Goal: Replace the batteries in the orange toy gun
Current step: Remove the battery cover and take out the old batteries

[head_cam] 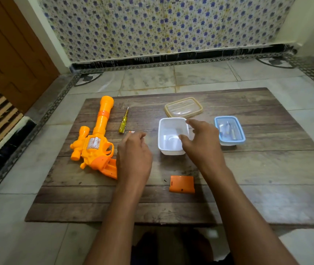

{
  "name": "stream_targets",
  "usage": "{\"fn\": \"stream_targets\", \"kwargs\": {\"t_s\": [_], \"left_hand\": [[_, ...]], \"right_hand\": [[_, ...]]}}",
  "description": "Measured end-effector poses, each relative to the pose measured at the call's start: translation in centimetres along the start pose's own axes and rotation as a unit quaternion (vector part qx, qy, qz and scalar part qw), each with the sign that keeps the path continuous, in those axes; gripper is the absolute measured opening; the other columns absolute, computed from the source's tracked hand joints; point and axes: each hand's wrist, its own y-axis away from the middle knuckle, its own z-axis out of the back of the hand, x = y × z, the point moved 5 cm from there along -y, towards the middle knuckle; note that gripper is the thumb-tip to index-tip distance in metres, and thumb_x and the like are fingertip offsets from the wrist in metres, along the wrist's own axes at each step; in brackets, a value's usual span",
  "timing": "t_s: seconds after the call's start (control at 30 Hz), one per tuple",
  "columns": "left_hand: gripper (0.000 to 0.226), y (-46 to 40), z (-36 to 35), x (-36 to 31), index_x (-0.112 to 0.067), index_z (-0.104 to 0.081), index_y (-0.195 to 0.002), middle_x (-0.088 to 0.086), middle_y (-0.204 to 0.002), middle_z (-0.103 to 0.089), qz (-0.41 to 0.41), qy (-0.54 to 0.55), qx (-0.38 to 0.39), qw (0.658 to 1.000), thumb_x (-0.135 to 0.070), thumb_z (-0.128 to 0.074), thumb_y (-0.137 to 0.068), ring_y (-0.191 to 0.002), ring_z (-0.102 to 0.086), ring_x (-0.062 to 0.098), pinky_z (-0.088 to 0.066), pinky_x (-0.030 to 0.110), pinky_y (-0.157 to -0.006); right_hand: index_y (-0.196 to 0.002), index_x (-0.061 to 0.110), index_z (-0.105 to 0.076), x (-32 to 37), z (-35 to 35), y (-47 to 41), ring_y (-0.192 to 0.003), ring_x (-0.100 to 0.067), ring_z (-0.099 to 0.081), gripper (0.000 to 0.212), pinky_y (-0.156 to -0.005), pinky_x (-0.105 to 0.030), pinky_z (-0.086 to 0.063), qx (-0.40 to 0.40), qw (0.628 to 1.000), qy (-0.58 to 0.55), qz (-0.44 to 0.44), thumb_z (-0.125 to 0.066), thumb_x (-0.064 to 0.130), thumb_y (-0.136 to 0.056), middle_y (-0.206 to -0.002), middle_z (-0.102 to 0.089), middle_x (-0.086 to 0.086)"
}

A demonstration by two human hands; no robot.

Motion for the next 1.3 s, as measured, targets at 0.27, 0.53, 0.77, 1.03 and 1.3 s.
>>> {"fn": "stream_targets", "kwargs": {"t_s": [0.27, 0.53, 0.77, 1.03, 1.3], "left_hand": [[0.072, -5.4, -0.5, 3.0, -0.029, -0.048, -0.151, -0.004, -0.153, -0.052, -0.188, -0.288, 0.203, 0.917, 0.006, -0.063, -0.09, -0.137, -0.045, 0.03, -0.043, 0.042, -0.11], [0.047, -6.6, -2.0, 3.3, -0.023, -0.053, -0.143, 0.005, -0.13, -0.058, -0.242, -0.339, 0.254, 0.873, -0.01, -0.064, -0.099, -0.125, -0.048, 0.029, -0.048, 0.041, -0.094], [0.041, -4.9, -3.2, 1.7, -0.017, -0.047, -0.142, 0.012, -0.135, -0.046, -0.218, -0.317, 0.305, 0.871, -0.038, -0.049, -0.107, -0.119, -0.056, 0.035, -0.05, 0.044, -0.087], [0.049, -4.9, -5.6, 1.5, -0.016, -0.035, -0.146, 0.014, -0.135, -0.049, -0.22, -0.328, 0.291, 0.871, -0.045, -0.037, -0.107, -0.103, -0.065, 0.042, -0.056, 0.051, -0.081], [0.036, -5.6, -6.3, 1.4, -0.017, -0.039, -0.14, 0.014, -0.119, -0.057, -0.241, -0.309, 0.288, 0.874, -0.032, -0.039, -0.107, -0.097, -0.064, 0.04, -0.056, 0.051, -0.076]], "right_hand": [[-0.134, 0.005, -0.065, -0.4, -0.8, 0.6, -0.11, -0.034, -0.069, 0.052, -0.098, -0.049, -0.055, 0.012, 1.0, -0.015, -0.004, -0.075, 0.017, -0.084, -0.125, -0.071, -0.017], [-0.136, 0.008, -0.064, -0.2, -0.8, 0.6, -0.113, -0.031, -0.066, 0.051, -0.097, -0.047, -0.055, 0.005, 1.0, -0.016, -0.017, -0.074, 0.02, -0.087, -0.127, -0.071, -0.016], [-0.137, 0.009, -0.063, -0.4, -0.7, 0.4, -0.108, -0.029, -0.068, 0.049, -0.09, -0.038, -0.056, 0.012, 0.999, -0.001, -0.037, -0.07, 0.02, -0.09, -0.124, -0.071, -0.014], [-0.134, 0.007, -0.065, -0.8, -0.2, 0.2, -0.105, -0.028, -0.068, 0.046, -0.085, -0.036, -0.055, 0.007, 0.999, 0.003, -0.034, -0.067, 0.014, -0.088, -0.117, -0.074, -0.014], [-0.138, 0.009, -0.063, -1.0, -0.5, -0.1, -0.108, -0.028, -0.067, 0.05, -0.087, -0.036, -0.054, 0.009, 0.999, -0.01, -0.04, -0.066, 0.014, -0.088, -0.121, -0.072, -0.013]]}}
